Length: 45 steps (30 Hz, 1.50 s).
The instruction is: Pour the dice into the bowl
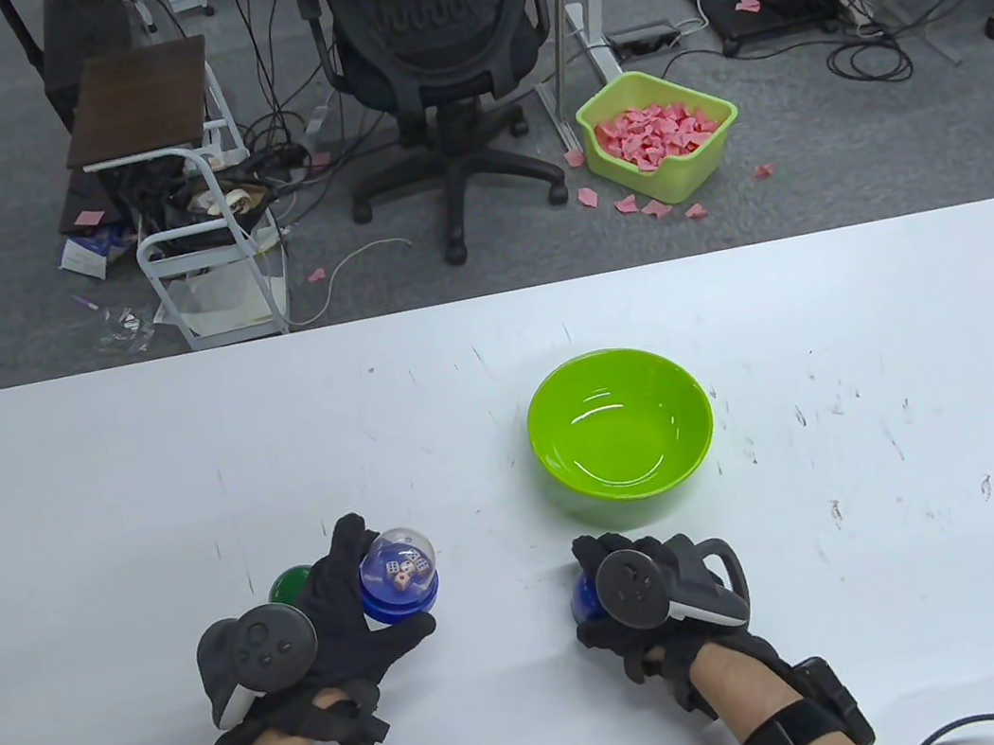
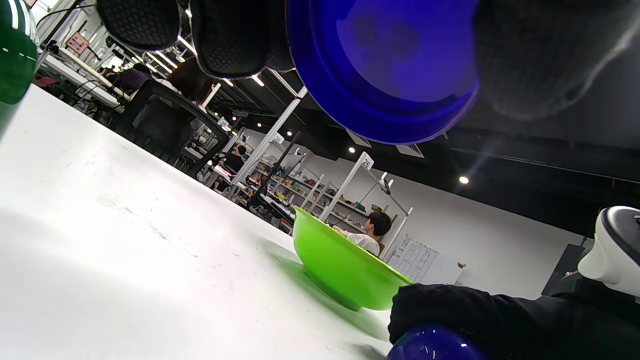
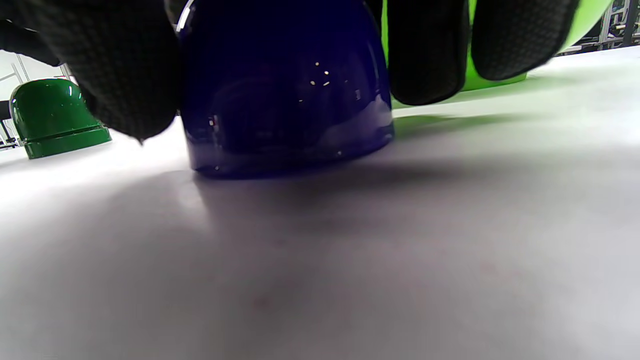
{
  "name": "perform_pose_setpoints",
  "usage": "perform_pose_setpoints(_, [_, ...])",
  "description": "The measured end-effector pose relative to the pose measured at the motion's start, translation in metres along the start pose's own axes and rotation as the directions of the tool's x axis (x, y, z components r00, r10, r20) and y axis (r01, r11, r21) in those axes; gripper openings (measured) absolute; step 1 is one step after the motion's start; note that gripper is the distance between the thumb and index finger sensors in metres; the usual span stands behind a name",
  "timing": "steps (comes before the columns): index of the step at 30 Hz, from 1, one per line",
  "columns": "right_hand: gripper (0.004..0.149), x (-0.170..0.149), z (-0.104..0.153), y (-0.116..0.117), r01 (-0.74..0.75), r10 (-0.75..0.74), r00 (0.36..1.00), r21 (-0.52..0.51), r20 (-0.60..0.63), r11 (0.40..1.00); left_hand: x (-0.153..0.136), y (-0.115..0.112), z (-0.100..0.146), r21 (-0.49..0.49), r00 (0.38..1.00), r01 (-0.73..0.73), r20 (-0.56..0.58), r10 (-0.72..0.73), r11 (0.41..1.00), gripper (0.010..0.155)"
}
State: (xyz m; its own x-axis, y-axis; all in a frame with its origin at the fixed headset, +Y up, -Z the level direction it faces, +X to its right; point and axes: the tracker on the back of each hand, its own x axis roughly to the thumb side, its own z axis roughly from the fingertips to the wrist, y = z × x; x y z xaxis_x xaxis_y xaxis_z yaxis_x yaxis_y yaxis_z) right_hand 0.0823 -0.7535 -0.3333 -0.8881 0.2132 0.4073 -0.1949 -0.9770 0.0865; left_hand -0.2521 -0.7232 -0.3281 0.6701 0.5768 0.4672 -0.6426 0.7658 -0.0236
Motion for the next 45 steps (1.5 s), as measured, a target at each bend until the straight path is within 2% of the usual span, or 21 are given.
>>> perform_pose_setpoints(9, [0.092, 0.004, -0.001, -0.001, -0.029, 0.029, 1.000, 0.028, 0.005, 0.999, 0.001, -0.001, 0.000, -0.011, 1.000, 0.018, 0.007, -0.018, 1.000, 0.112])
perform_pose_setpoints(12, [0.091, 0.011, -0.001, -0.014, -0.029, 0.030, 0.999, -0.027, 0.027, 0.999, 0.002, -0.002, -0.001, -0.015, 1.000, 0.021, 0.010, -0.021, 1.000, 0.112])
perform_pose_setpoints(18, [0.088, 0.044, -0.006, -0.052, 0.053, -0.021, 0.988, -0.212, 0.152, 0.976, 0.003, -0.007, -0.001, -0.030, 0.999, 0.037, 0.017, -0.037, 0.999, 0.112])
perform_pose_setpoints(22, [0.085, 0.068, -0.014, -0.070, 0.154, -0.098, 0.971, -0.257, 0.220, 0.954, 0.005, -0.010, -0.001, -0.041, 0.998, 0.056, 0.025, -0.055, 0.998, 0.113])
perform_pose_setpoints(24, [0.085, 0.082, -0.020, -0.075, 0.203, -0.143, 0.959, -0.243, 0.243, 0.948, 0.007, -0.011, -0.001, -0.044, 0.997, 0.065, 0.032, -0.064, 0.997, 0.113])
perform_pose_setpoints(28, [0.088, 0.102, -0.033, -0.074, 0.241, -0.182, 0.948, -0.214, 0.261, 0.947, 0.009, -0.012, -0.001, -0.045, 0.996, 0.080, 0.040, -0.078, 0.996, 0.113])
perform_pose_setpoints(34, [0.091, 0.124, -0.049, -0.061, 0.290, -0.258, 0.937, -0.113, 0.237, 0.950, 0.012, -0.011, 0.000, -0.040, 0.994, 0.099, 0.053, -0.097, 0.994, 0.114])
perform_pose_setpoints(37, [0.086, 0.129, -0.052, -0.062, 0.263, -0.224, 0.949, -0.165, 0.223, 0.951, 0.013, -0.010, 0.000, -0.038, 0.993, 0.106, 0.053, -0.104, 0.994, 0.114])
perform_pose_setpoints(45, [0.084, 0.133, -0.052, -0.060, 0.244, -0.194, 0.948, -0.184, 0.253, 0.952, 0.017, -0.012, -0.001, -0.052, 0.987, 0.148, 0.067, -0.144, 0.988, 0.114])
